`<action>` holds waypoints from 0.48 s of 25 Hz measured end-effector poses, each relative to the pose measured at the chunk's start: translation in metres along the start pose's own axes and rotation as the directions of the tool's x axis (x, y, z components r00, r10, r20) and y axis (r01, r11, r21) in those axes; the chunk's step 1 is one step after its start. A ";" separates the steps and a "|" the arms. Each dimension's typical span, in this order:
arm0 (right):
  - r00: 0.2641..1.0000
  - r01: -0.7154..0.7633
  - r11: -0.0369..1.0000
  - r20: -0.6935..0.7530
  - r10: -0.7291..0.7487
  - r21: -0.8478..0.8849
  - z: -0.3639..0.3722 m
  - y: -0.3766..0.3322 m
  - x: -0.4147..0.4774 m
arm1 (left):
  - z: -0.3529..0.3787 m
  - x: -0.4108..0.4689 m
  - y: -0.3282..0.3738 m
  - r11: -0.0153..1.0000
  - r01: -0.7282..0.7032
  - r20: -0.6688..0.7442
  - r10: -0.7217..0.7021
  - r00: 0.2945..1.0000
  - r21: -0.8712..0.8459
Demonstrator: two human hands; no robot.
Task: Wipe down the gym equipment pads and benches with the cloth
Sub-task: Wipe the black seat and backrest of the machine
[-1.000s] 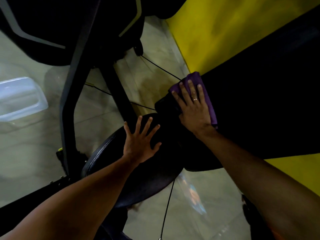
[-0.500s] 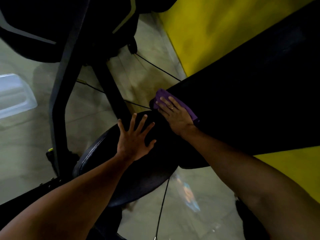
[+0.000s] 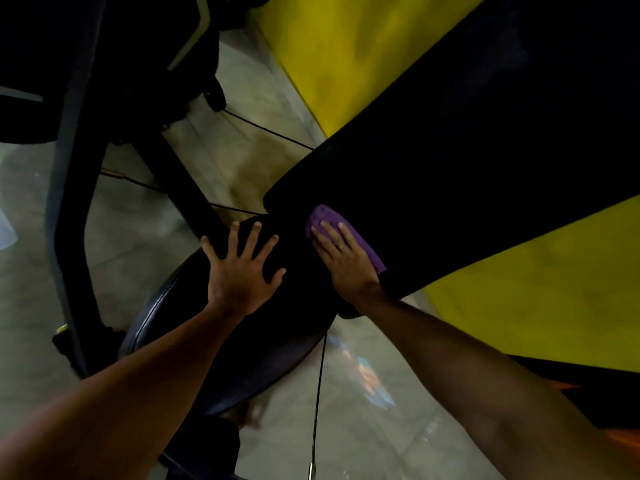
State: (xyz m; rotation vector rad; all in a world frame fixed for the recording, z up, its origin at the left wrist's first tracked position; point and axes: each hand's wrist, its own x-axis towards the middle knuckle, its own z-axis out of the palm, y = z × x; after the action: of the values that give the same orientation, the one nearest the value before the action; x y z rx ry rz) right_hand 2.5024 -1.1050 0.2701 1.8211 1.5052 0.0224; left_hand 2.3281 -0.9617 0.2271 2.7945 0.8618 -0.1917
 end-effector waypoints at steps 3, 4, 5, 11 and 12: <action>0.999 0.040 0.998 -0.024 -0.041 -0.041 0.012 0.011 -0.030 | -0.003 -0.003 0.001 1.000 -0.012 0.031 0.011 0.999 0.024; 0.996 -0.011 0.998 -0.087 0.006 -0.055 0.006 0.022 -0.034 | -0.004 -0.004 0.002 0.999 -0.024 0.045 0.023 0.999 0.033; 0.991 -0.073 0.994 -0.122 0.063 -0.076 0.001 0.034 -0.034 | -0.005 -0.005 0.001 0.999 -0.032 0.052 0.030 0.998 0.040; 0.965 -0.261 0.963 0.033 0.260 0.070 -0.007 0.006 -0.034 | 0.000 -0.016 -0.005 0.997 -0.072 0.084 0.069 0.994 0.027; 0.966 -0.254 0.962 0.078 0.247 0.096 0.002 -0.011 -0.046 | 0.000 -0.023 -0.006 0.996 -0.081 0.077 0.078 0.994 0.044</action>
State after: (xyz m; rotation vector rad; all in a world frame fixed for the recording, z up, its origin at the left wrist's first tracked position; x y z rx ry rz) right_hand 2.4801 -1.1452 0.2827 2.0675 1.2427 0.0063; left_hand 2.3058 -0.9689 0.2299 2.8382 0.7366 -0.3066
